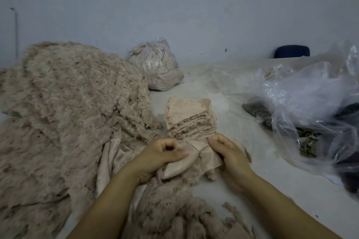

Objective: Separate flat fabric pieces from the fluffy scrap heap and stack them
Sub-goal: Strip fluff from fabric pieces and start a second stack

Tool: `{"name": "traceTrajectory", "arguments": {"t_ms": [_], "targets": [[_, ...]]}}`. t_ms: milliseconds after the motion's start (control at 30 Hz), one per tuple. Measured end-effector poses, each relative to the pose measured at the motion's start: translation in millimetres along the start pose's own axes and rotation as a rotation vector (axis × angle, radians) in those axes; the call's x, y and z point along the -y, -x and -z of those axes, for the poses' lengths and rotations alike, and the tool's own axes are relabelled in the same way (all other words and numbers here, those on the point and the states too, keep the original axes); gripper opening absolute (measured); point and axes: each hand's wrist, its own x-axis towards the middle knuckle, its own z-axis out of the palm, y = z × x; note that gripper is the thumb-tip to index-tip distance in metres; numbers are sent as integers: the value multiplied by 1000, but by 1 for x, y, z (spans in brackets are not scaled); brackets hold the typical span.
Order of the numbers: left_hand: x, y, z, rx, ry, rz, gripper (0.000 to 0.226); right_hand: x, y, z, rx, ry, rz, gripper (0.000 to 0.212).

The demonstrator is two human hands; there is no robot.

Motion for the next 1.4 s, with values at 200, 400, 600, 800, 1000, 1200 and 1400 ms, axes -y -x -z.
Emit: {"name": "traceTrajectory", "arguments": {"t_ms": [200,400,600,800,1000,1200,1400], "targets": [[0,-10,-6,-211,301,-99,3,-4,1,-1,112,1,5,21],[0,-14,-4,-268,217,-132,8,-3,5,-3,119,377,51,33],[-1,-10,-20,-159,-94,-283,16,-2,14,-17,227,149,-49,44],[2,-14,-16,-314,-249,-267,28,-1,11,-16,105,-80,-60,22],[5,-18,-13,-325,-400,-373,31,0,13,-12,261,-47,-170,18],[3,-16,-16,-294,-426,-438,29,0,12,-11,291,-155,-235,26],[1,-15,-14,-315,-416,-398,30,3,10,-14,127,-144,-171,15]]}}
